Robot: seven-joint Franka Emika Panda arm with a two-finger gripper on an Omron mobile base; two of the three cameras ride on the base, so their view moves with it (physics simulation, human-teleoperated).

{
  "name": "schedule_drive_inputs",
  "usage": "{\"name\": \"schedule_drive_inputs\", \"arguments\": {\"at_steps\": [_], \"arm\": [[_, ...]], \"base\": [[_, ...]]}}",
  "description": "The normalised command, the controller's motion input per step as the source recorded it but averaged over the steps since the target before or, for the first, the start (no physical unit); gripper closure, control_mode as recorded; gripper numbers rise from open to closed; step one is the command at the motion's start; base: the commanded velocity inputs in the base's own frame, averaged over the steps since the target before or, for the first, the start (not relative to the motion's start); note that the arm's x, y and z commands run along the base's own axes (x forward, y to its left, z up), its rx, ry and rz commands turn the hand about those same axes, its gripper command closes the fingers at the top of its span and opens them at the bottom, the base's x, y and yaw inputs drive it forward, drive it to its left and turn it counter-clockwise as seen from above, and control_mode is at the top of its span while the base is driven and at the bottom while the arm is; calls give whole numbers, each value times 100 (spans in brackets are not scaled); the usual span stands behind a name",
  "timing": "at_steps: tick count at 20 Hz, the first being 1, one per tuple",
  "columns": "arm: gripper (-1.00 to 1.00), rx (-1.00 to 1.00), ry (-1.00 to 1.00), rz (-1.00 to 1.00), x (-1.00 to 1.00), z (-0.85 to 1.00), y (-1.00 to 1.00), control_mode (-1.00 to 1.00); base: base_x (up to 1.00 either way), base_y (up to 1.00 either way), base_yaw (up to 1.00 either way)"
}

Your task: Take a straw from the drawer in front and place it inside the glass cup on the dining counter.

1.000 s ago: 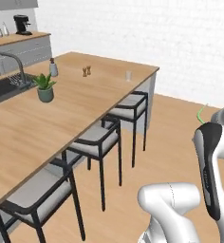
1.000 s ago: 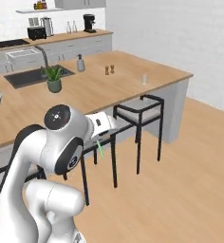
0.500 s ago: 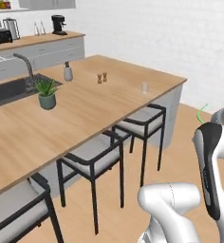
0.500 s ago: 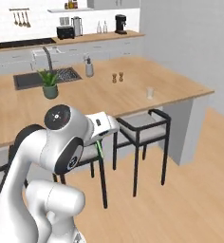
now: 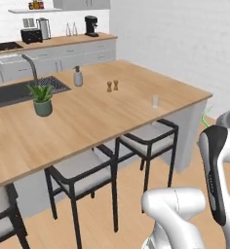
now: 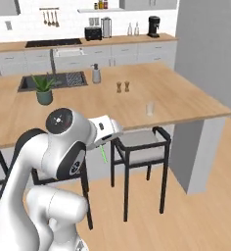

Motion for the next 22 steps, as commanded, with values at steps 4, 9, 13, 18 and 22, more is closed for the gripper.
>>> {"name": "schedule_drive_inputs", "arguments": {"at_steps": [4,9,13,18,22], "arm": [[100,0,0,0,0,0,0,100],[100,0,0,0,0,0,0,100],[100,0,0,0,0,0,0,100],[100,0,0,0,0,0,0,100],[100,0,0,0,0,0,0,100]], "base": [[48,-73,37],[39,-73,36],[24,-73,30],[13,-73,25],[11,-75,25]]}}
